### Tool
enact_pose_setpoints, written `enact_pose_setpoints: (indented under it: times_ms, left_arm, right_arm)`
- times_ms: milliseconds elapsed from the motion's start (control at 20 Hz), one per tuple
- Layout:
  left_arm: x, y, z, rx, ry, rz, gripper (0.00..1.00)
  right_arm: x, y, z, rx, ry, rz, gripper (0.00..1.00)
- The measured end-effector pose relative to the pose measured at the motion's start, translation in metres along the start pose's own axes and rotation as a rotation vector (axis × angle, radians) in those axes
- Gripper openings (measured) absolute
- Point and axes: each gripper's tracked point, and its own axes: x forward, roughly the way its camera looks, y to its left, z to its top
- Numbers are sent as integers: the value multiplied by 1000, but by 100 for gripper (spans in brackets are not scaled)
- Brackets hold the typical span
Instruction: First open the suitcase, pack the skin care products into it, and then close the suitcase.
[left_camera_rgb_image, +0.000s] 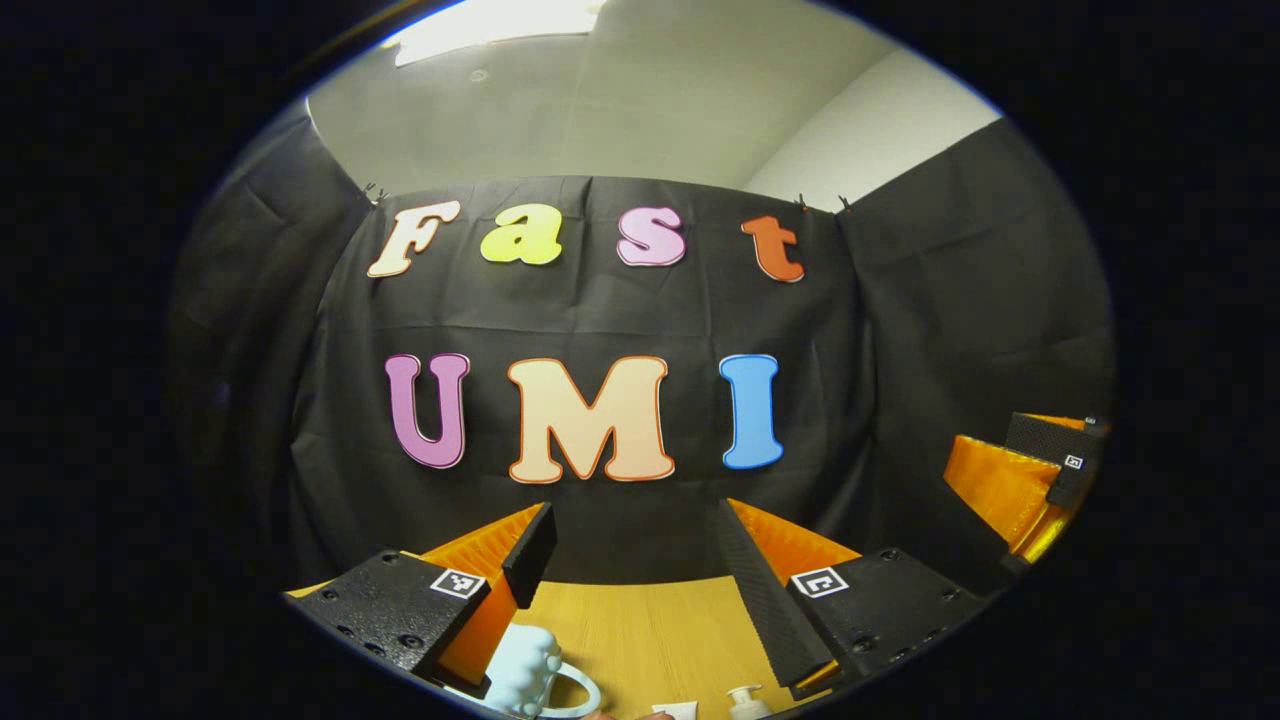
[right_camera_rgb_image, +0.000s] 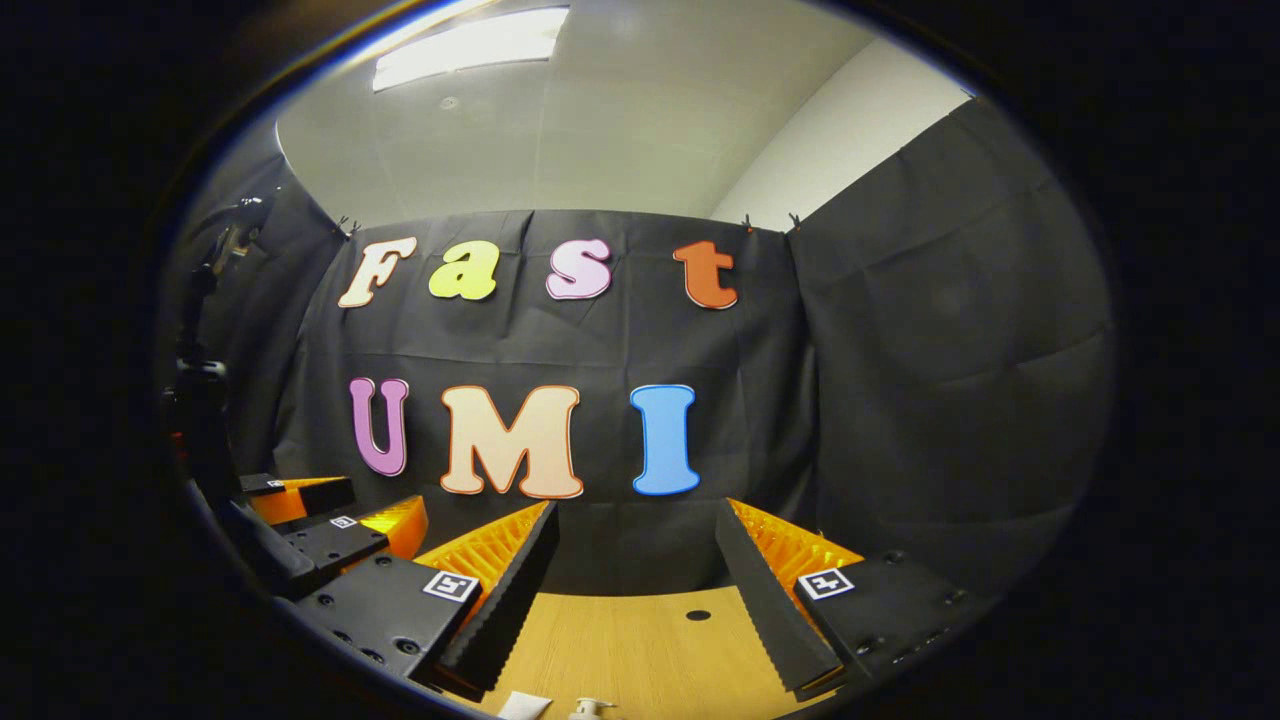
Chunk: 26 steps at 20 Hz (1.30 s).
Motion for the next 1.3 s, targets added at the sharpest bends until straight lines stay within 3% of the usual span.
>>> enact_pose_setpoints:
  times_ms: [250, 550, 1000, 1300]
  left_arm:
    - [-14, -17, -56, 44, 134, -56, 95]
    - [-28, -7, -138, 77, 324, -79, 93]
    - [-31, 25, -285, 106, 704, -54, 94]
    - [-36, 30, -347, 139, 859, -48, 96]
  right_arm:
    - [4, -17, -33, -1, 87, -12, 100]
    - [0, -44, -53, -1, 152, -67, 100]
    - [-17, -29, -80, -91, 237, -27, 99]
    - [-25, -24, -91, -138, 275, -15, 100]
